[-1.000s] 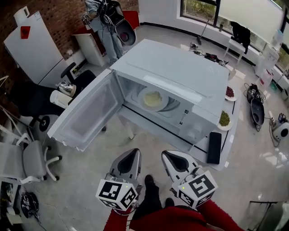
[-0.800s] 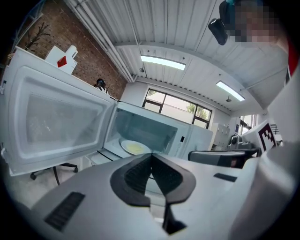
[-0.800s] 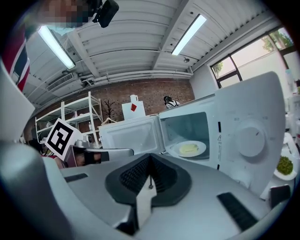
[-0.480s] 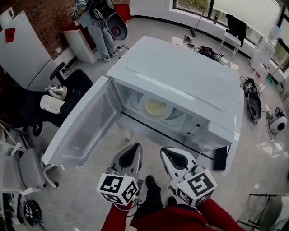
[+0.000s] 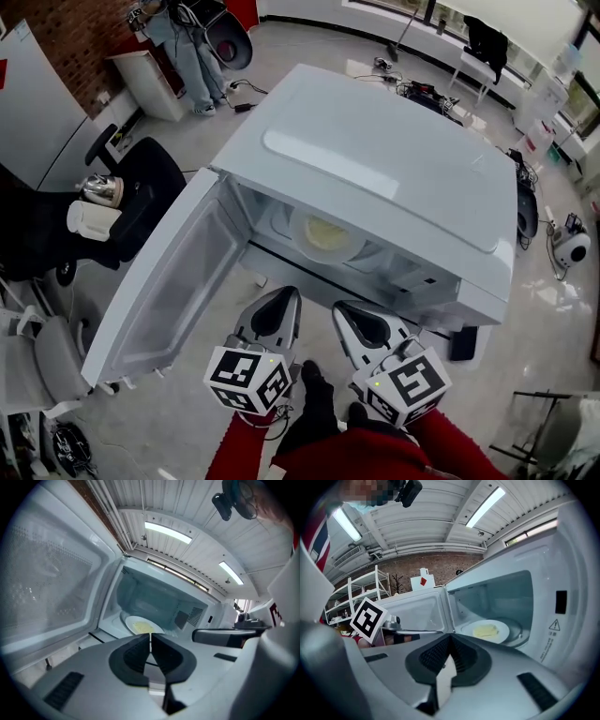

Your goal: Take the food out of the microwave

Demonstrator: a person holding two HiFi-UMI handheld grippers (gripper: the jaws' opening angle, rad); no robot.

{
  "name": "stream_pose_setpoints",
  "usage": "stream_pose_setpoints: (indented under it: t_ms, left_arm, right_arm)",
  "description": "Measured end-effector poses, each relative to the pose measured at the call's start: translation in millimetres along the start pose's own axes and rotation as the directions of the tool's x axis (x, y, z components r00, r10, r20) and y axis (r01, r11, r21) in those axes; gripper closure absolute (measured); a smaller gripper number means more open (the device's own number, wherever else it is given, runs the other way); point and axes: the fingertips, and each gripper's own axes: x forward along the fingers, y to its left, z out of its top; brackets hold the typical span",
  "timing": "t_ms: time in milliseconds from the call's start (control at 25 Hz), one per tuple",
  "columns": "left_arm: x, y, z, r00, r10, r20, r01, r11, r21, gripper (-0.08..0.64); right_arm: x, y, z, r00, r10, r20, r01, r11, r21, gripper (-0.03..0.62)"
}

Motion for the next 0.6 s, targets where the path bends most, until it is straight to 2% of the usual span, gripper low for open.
stream_pose_setpoints:
  t_ms: [160, 280, 400, 600]
  left_arm:
    - [18, 7, -7, 0.999, -0.038, -0.029, 0.036, 0.996, -0.080, 0.532]
    - [32, 9, -11, 0.995, -0.092, -0.035, 0.082, 0.974, -0.211, 0.501]
    - [46, 13, -13, 0.990, -0.139, -0.022, 0.120, 0.916, -0.384, 0.478]
    - [65, 25, -15, 0.985, -0.174, 0.001, 0.137, 0.773, -0.619, 0.457]
  right_arm:
    - [7, -5, -2, 1.000, -0.016, -0.020, 0.016, 1.000, 0.001, 0.581]
    - [12, -10, -2, 0.999, -0.030, -0.033, 0.030, 1.000, -0.001, 0.581]
    - [18, -14, -1, 0.998, -0.043, -0.038, 0.043, 0.999, -0.002, 0.581]
    - [25, -17, 4, 0.998, -0.052, -0.045, 0.052, 0.999, -0.006, 0.581]
